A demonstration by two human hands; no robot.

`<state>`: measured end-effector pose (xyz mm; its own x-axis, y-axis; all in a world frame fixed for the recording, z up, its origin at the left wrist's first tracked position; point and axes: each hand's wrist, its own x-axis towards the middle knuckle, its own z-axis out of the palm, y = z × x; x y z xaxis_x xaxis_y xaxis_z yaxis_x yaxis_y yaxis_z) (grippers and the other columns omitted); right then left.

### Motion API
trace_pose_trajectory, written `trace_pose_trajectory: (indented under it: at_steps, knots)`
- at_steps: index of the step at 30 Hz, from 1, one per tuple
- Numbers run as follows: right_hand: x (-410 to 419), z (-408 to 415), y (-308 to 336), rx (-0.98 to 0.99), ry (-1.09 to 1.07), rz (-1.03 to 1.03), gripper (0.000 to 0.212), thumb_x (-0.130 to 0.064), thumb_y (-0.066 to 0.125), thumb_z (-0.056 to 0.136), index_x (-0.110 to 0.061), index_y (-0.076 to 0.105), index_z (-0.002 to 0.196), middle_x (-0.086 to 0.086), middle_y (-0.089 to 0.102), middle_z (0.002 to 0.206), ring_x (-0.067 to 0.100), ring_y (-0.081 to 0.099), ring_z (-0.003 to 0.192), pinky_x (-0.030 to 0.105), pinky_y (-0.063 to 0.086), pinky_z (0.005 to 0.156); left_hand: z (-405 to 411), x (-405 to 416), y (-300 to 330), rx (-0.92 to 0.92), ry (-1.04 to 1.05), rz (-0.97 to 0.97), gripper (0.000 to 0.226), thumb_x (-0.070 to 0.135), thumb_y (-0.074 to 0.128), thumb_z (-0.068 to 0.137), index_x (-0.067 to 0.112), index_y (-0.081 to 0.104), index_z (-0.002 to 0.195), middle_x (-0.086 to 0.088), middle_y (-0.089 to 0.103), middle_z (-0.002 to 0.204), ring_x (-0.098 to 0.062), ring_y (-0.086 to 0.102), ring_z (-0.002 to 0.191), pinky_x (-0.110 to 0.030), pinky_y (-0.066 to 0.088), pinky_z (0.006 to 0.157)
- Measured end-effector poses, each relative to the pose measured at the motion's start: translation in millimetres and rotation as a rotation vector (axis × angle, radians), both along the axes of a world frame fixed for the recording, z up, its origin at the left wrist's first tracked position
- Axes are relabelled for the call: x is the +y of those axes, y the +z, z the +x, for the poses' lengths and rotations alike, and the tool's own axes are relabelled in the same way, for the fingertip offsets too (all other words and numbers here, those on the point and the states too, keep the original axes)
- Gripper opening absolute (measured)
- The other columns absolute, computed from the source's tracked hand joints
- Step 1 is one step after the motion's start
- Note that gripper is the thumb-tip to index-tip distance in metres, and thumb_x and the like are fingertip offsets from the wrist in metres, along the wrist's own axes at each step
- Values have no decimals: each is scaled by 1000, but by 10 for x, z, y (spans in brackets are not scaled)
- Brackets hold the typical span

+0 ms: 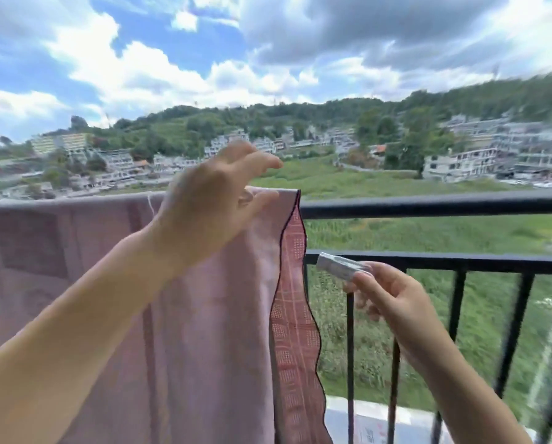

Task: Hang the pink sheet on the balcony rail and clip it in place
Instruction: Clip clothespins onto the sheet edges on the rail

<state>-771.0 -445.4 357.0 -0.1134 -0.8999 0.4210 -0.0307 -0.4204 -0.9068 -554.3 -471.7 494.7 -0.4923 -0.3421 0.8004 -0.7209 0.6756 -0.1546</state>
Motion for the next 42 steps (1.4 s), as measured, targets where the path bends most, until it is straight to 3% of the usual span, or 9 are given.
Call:
trace_pose_trajectory:
  at_steps: [3, 5, 17, 21, 23, 26, 29, 34, 42]
  knots:
    - [67, 0, 404, 87, -73, -135, 23, -37, 59, 73, -24, 67, 90, -4, 71, 66, 3, 50, 51, 13, 39, 47, -10, -324, 365, -275, 157, 233, 46, 38, 66, 81, 26, 57, 124, 3, 57, 124, -16, 62, 93, -33, 49, 85]
    - [86, 16, 626, 179, -117, -220, 24, -41, 59, 72, -27, 67, 89, -6, 73, 70, 0, 53, 52, 10, 42, 49, -62, -472, 428, -317, 73, 385, 23, 34, 68, 80, 27, 68, 102, 3, 65, 104, -2, 56, 76, -25, 41, 75]
    - [-273, 263, 1075, 601, -231, -274, 27, -38, 60, 80, -16, 71, 90, 0, 73, 74, 5, 64, 57, 8, 43, 48, 0, -590, 347, -86, -210, 421, 8, 27, 66, 83, 21, 71, 86, -6, 70, 86, -24, 63, 83, -45, 51, 83]
    - [-262, 367, 1002, 618, -201, -180, 60, -61, 50, 69, -18, 57, 110, -1, 71, 87, 10, 65, 72, 21, 52, 66, 32, -516, 310, 15, -250, 387, 24, 35, 64, 83, 16, 66, 97, 8, 62, 82, -8, 58, 77, -19, 48, 76]
    - [-189, 333, 833, 570, -218, -130, 72, -64, 47, 70, -24, 39, 130, -3, 64, 96, 10, 63, 83, 24, 51, 76, 62, -340, 219, 157, -311, 398, 57, 51, 49, 80, 14, 51, 123, 9, 54, 83, 5, 49, 69, -4, 43, 65]
    - [21, 337, 397, 442, -227, -125, 57, -62, 51, 76, -30, 44, 123, -6, 62, 88, 3, 59, 74, 21, 51, 68, 99, -37, -309, 313, -559, 682, 81, 65, 25, 76, 24, 16, 144, -18, 52, 84, -8, 40, 47, -15, 36, 44]
    - [259, 450, -179, 313, -29, 13, 28, -44, 55, 82, -24, 61, 101, -11, 63, 66, -3, 52, 53, 11, 41, 51, -27, 214, -1268, 220, -582, 984, 111, 88, 15, 61, 21, 4, 148, 4, 50, 85, -1, 41, 45, -9, 33, 49]
    - [531, 540, -1251, 355, 57, 309, 26, -50, 53, 84, -30, 63, 98, -20, 64, 71, 3, 54, 60, 17, 43, 58, -187, 448, -2508, 330, -374, 1257, 81, 96, 9, 53, 69, -20, 124, -17, 57, 104, -20, 54, 58, -39, 45, 62]
    - [908, 643, -2221, 128, 236, 646, 18, -21, 53, 91, -14, 64, 103, 4, 64, 76, 7, 56, 65, 24, 49, 53, -139, 734, -3299, 50, -190, 1465, 75, 86, 17, 69, 61, -13, 134, 3, 50, 117, -11, 55, 89, -36, 50, 91]
